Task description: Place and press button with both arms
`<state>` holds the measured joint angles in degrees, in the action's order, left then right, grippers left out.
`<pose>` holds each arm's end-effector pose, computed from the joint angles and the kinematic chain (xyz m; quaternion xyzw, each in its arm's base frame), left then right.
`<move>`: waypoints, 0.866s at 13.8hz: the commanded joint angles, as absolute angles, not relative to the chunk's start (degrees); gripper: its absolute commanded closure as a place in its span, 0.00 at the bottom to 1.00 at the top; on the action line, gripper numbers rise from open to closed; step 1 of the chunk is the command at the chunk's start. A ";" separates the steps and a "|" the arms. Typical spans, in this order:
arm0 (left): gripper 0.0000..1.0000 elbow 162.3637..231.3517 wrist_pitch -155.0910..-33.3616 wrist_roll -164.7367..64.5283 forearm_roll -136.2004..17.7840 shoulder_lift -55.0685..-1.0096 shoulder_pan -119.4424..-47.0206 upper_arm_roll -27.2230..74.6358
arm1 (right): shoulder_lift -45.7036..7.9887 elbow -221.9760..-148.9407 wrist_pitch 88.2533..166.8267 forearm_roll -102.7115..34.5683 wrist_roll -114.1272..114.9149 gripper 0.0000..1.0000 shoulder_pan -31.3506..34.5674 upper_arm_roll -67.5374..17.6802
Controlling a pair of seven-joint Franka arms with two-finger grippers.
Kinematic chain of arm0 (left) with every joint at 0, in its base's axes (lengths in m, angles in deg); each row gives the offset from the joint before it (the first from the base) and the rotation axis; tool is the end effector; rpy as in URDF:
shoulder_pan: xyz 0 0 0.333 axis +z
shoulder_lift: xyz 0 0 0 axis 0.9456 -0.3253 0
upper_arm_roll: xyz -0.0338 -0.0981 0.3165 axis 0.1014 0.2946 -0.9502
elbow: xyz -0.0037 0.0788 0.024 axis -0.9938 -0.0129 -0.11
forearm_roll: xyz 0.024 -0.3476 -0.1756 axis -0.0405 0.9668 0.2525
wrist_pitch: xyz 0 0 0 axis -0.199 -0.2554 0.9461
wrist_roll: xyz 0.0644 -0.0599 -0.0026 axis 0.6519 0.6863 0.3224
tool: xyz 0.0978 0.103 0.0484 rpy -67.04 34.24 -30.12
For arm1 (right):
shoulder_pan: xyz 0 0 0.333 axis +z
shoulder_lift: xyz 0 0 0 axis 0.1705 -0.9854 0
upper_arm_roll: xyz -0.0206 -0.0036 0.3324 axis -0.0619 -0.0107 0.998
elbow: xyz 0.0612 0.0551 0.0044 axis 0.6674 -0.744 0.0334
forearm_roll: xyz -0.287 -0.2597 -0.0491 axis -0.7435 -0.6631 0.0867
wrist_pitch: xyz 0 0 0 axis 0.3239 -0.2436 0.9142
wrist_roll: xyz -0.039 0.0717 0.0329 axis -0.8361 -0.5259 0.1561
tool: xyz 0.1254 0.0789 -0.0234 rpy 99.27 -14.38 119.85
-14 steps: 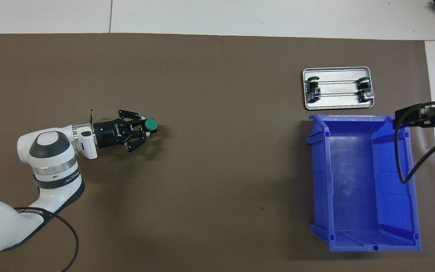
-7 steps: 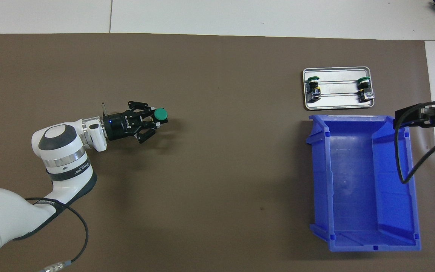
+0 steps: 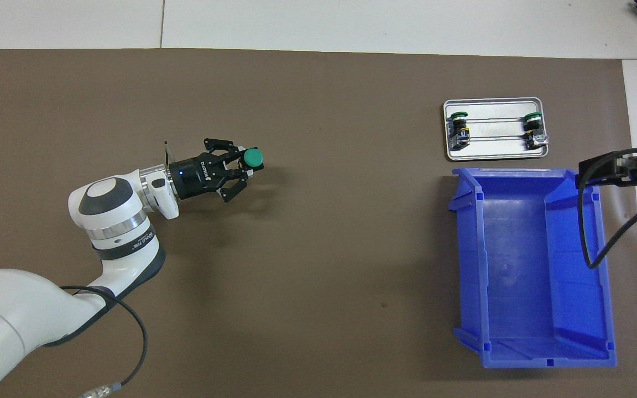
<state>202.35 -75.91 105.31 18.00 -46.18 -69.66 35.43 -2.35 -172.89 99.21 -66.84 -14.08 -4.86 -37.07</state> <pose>0.6011 -0.2221 0.2452 0.6290 -0.4380 0.4966 0.4072 0.5421 -0.0062 0.6015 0.9983 -0.0559 -0.0056 0.0184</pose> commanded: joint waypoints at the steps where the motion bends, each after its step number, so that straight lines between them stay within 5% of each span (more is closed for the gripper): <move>1: 1.00 200.60 -76.87 107.28 19.54 -49.35 -70.49 35.27 | -2.37 -172.23 98.10 -66.86 -13.05 0.00 -5.25 -36.79; 12: 1.00 201.56 -75.81 109.30 17.09 -49.53 -69.43 34.39 | -2.37 -172.23 98.10 -66.86 -13.14 0.00 -5.25 -36.79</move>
<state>201.76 -76.27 107.90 18.12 -48.95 -69.79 34.96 -2.35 -172.88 99.21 -66.84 -14.08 -4.86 -37.07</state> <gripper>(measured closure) 0.656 0.000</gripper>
